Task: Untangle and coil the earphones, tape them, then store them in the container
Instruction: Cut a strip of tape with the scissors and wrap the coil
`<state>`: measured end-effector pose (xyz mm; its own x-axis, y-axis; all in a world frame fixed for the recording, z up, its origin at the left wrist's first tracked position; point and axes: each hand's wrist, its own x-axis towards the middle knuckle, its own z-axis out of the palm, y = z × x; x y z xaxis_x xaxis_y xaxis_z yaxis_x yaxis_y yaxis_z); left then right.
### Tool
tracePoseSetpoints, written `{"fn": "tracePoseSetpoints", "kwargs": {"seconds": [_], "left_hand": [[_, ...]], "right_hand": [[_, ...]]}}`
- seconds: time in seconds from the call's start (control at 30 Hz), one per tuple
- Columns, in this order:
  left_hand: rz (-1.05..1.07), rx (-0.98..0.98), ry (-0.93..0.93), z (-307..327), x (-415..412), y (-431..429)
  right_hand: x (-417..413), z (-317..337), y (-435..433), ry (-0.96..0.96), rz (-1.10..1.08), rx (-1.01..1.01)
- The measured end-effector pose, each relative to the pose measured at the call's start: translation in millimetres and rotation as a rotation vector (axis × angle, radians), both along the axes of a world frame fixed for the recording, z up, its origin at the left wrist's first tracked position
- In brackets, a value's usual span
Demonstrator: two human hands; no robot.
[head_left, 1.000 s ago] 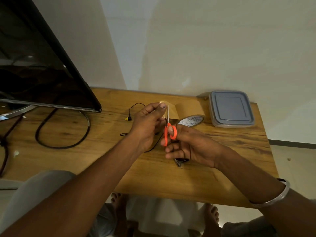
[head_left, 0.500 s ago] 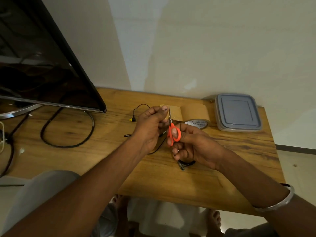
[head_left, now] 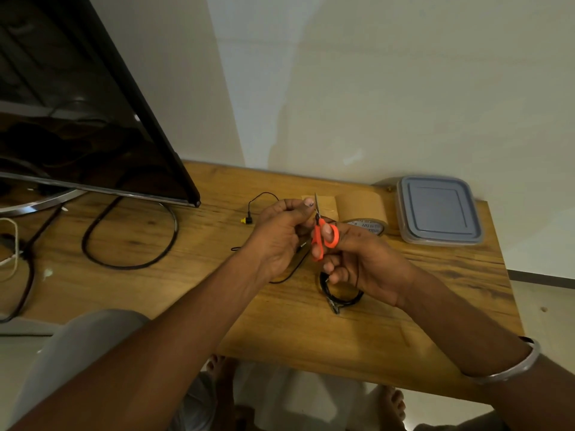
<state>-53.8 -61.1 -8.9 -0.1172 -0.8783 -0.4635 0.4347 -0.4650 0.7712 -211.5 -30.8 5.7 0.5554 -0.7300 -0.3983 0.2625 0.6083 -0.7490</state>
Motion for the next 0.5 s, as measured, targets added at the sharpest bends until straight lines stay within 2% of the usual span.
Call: {"fn": "tracePoseSetpoints", "kwargs": {"seconds": [0.33,0.5], "left_hand": [[0.014,0.017,0.036,6.5,-0.9,3.8],[0.038,0.055,0.073,5.7,-5.3,7.0]], "right_hand": [[-6.6,-0.8,-3.9,0.081,-0.025,-0.05],[-20.3,12.5,-10.1,-0.07,0.199,0.045]]}}
